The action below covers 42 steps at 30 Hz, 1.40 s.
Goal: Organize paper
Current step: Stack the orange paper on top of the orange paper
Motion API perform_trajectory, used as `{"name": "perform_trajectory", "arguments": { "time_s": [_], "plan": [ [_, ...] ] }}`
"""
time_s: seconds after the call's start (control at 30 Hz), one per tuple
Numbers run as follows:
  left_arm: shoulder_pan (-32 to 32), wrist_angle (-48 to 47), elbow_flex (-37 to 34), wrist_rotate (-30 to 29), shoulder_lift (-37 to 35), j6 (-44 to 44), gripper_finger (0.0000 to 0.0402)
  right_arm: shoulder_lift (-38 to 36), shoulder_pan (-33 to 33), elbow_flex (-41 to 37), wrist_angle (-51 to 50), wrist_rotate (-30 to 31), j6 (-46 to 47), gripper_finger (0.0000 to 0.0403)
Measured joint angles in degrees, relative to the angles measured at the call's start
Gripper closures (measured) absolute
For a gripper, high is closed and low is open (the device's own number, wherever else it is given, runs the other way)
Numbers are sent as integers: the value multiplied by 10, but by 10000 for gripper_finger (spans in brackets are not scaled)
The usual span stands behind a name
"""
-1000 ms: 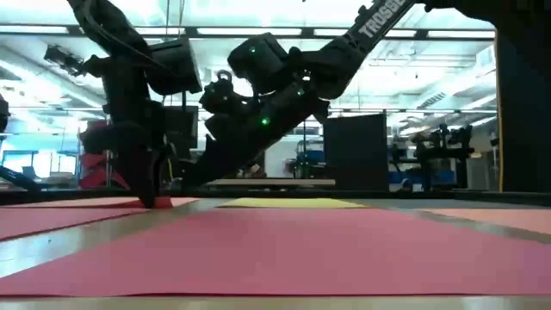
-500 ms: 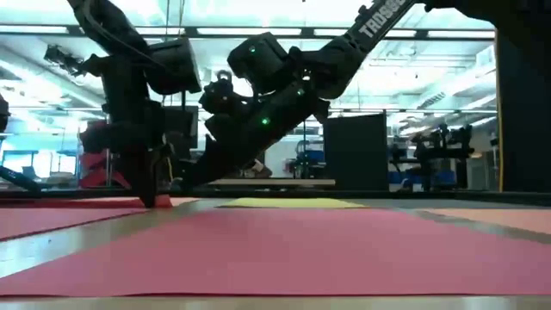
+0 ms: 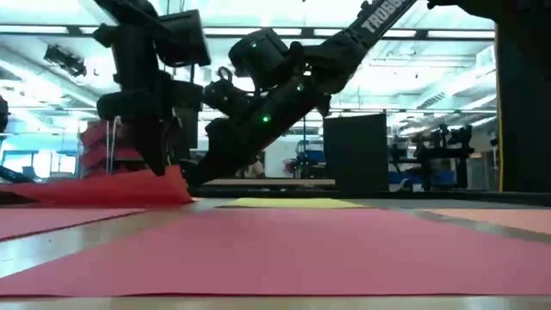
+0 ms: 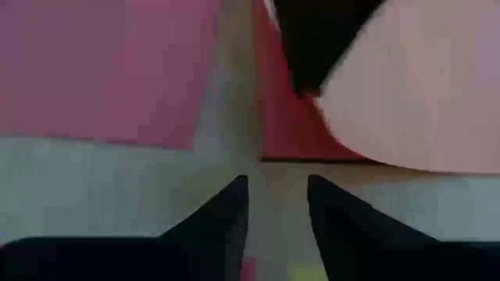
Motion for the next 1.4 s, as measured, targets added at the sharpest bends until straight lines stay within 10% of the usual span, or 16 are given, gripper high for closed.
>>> {"name": "perform_trajectory", "arguments": {
  "time_s": [0.7, 1.4],
  "plan": [
    [-19, -47, 43, -4, 0, -15, 401, 0, -6, -2, 68, 11, -87, 163],
    [-28, -57, 52, -5, 1, -31, 401, 21, -4, -21, 167, -28, -50, 165]
  ]
}}
